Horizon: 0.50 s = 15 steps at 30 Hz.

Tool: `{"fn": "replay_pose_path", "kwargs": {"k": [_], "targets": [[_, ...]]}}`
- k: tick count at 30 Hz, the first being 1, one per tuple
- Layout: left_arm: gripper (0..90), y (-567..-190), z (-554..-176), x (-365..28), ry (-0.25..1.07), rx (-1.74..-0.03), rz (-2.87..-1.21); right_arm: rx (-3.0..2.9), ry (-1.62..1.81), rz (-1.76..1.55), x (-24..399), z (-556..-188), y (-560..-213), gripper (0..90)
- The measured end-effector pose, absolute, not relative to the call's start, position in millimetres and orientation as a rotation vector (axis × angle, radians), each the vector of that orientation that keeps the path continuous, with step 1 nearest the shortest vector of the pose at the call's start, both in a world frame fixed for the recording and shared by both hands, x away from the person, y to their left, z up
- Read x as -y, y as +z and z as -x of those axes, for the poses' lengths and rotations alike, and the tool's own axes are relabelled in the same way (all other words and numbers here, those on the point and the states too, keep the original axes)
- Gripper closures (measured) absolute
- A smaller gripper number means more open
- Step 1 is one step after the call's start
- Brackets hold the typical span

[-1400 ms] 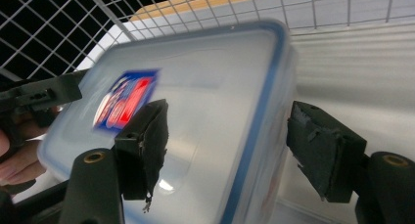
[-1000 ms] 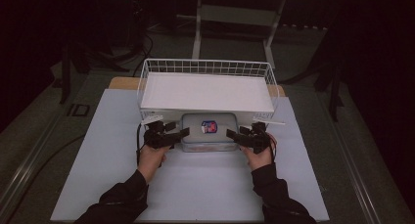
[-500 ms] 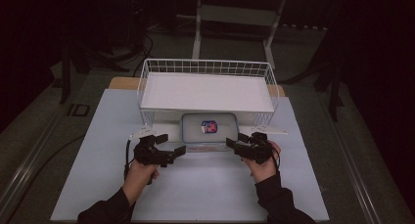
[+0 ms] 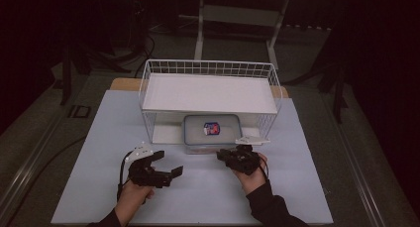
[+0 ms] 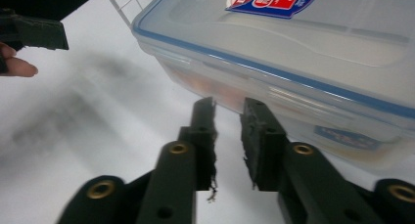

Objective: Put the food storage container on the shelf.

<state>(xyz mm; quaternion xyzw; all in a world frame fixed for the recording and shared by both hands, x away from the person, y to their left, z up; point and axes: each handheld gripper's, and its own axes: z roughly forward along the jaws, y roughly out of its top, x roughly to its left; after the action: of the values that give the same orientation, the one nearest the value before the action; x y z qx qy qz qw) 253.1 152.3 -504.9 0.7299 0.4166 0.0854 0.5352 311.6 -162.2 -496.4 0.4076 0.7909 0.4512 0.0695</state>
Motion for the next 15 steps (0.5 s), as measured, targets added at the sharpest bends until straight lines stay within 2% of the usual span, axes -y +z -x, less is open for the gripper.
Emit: {"fn": "replay_pose_path", "kwargs": {"k": [3,15], "targets": [[0.8,-506.4,-251.7,-151.1,0.196,-0.981,-1.739,-2.408,1.341,-1.201,157.1,-314.0,-499.2,89.7],[0.8,-509.9,-247.8,-148.3,0.212,-0.964,-1.738,-2.407,1.305,-1.196,145.7,-325.2,-505.8,89.9]]}}
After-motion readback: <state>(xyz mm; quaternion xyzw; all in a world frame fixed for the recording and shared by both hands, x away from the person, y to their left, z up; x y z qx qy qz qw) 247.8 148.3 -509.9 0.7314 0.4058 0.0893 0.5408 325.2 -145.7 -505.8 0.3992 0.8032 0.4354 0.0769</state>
